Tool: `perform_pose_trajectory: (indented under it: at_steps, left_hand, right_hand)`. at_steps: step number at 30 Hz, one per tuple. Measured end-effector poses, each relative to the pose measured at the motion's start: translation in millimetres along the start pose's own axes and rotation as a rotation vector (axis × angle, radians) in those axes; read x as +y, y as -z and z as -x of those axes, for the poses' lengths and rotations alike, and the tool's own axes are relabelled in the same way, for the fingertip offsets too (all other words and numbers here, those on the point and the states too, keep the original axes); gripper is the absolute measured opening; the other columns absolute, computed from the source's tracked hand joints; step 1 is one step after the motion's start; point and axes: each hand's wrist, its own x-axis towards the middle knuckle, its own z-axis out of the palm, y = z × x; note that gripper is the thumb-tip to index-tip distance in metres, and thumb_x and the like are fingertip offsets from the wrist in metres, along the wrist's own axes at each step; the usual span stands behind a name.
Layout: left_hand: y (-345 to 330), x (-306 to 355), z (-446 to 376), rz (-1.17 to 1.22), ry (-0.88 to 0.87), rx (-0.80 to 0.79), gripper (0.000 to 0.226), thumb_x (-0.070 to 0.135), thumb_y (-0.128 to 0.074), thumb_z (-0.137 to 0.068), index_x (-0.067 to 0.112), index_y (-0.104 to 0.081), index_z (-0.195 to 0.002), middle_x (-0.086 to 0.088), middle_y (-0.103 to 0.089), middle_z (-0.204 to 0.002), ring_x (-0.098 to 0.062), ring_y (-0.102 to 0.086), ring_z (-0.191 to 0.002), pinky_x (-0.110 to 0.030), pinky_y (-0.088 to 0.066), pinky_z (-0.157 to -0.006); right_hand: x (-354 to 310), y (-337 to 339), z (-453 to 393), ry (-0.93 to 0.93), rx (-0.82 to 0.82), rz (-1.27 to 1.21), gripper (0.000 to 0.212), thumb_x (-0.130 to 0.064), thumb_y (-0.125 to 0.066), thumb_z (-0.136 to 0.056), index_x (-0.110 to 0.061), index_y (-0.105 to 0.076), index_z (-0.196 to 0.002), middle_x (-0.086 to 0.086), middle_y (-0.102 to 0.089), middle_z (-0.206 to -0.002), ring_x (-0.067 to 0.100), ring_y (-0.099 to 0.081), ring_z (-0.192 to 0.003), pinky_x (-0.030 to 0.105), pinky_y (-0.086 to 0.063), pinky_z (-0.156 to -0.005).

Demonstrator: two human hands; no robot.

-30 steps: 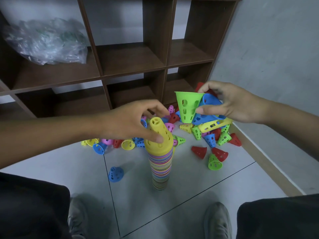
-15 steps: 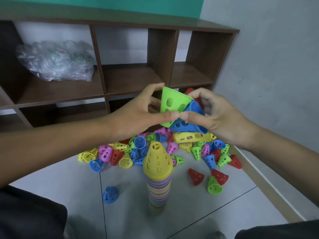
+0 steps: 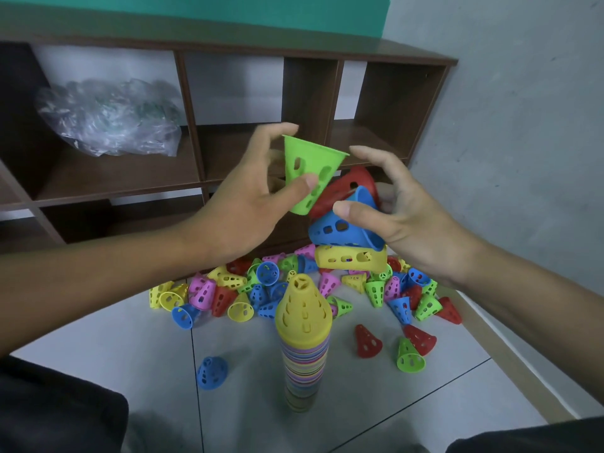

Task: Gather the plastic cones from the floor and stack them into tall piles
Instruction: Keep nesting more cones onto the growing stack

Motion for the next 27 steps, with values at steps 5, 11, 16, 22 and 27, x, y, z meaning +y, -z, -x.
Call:
perform_pose_trajectory:
  at_steps: [5, 11, 16, 22, 27]
  left_hand:
    - [13.8, -10.4, -2.9, -0.107, -0.001, 0.07, 0.063, 0.044, -0.066, -0.093, 0.029, -0.032, -0.144, 0.007, -0.063, -0.123, -0.01, -0.067, -0.109, -0.04, -0.06, -0.088]
    - [21.5, -21.0, -3.8, -0.234, 0.016, -0.011, 0.045, 0.04, -0.067, -0.094, 0.025, -0.051, -0.133, 0.013, -0.063, -0.125, -0.002, -0.061, -0.115, -0.042, -0.054, -0.098]
    - [20.8, -21.8, -0.5, -0.296, 0.012, -0.137, 0.043, 0.033, -0.071, -0.092, 0.024, -0.057, -0.132, 0.013, -0.067, -0.121, -0.002, -0.064, -0.111, -0.039, -0.053, -0.098]
    - [14.9, -19.5, 1.1, -0.264, 0.025, -0.233, 0.04, 0.038, -0.072, -0.092, 0.027, -0.06, -0.129, 0.01, -0.069, -0.117, -0.009, -0.066, -0.109, -0.046, -0.054, -0.096]
    - [9.1, -15.4, 0.0, -0.212, 0.029, -0.288, 0.038, 0.036, -0.068, -0.092, 0.026, -0.061, -0.128, 0.015, -0.071, -0.115, -0.001, -0.066, -0.107, -0.031, -0.055, -0.094]
  right_hand:
    - [2.4, 7.7, -3.7, -0.056, 0.124, -0.053, 0.085, -0.056, -0.081, -0.067, -0.043, -0.042, -0.142, 0.006, -0.068, -0.119, 0.021, -0.071, -0.106, 0.047, -0.058, -0.093]
    - [-4.4, 16.1, -6.7, -0.132, 0.229, -0.221, 0.069, -0.047, -0.075, -0.075, -0.036, -0.051, -0.138, 0.009, -0.059, -0.129, 0.02, -0.072, -0.104, 0.04, -0.061, -0.084]
    - [-11.2, 17.0, -4.6, -0.126, 0.266, -0.357, 0.046, -0.029, -0.065, -0.095, -0.026, -0.052, -0.139, 0.01, -0.06, -0.125, 0.014, -0.074, -0.097, 0.031, -0.06, -0.073]
    - [-18.5, 12.5, -2.7, -0.094, 0.344, -0.47, 0.046, -0.03, -0.063, -0.094, -0.022, -0.052, -0.138, 0.001, -0.072, -0.104, 0.013, -0.075, -0.094, 0.032, -0.061, -0.071]
    - [-21.2, 5.8, -2.9, -0.078, 0.398, -0.49, 0.044, -0.034, -0.061, -0.097, -0.022, -0.051, -0.138, 0.006, -0.061, -0.123, 0.012, -0.074, -0.098, 0.036, -0.061, -0.075]
